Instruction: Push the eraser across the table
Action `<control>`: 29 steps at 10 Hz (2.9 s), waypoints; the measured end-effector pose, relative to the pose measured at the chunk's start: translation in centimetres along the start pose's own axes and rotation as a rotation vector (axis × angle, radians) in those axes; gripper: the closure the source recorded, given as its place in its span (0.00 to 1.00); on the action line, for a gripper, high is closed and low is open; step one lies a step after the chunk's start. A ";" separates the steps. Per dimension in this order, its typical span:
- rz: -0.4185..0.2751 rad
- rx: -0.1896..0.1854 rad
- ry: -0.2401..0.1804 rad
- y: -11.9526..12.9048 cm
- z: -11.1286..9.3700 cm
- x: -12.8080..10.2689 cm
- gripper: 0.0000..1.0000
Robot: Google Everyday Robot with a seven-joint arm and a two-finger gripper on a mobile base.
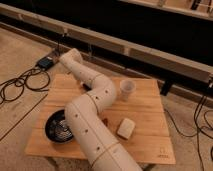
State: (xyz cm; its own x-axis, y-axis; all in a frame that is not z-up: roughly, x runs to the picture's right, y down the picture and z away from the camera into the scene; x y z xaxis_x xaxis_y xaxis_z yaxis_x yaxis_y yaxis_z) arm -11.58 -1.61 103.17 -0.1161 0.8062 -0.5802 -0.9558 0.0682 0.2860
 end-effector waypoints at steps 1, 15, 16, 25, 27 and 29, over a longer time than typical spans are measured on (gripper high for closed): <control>0.004 0.008 0.004 -0.5 0.3 0.0 0.35; 0.149 0.090 0.091 -12.4 1.5 1.0 0.35; 0.163 0.093 0.096 -13.3 1.4 1.5 0.35; 0.241 0.138 0.152 -19.6 2.4 9.2 0.35; 0.246 0.138 0.160 -20.0 2.6 10.5 0.35; 0.257 0.100 0.169 -19.3 2.6 11.1 0.35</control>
State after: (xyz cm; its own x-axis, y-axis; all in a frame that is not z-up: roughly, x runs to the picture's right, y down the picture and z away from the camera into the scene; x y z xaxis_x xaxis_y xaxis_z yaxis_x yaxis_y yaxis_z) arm 6.31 7.55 93.17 -0.4012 0.6962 -0.5953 -0.8593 -0.0609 0.5078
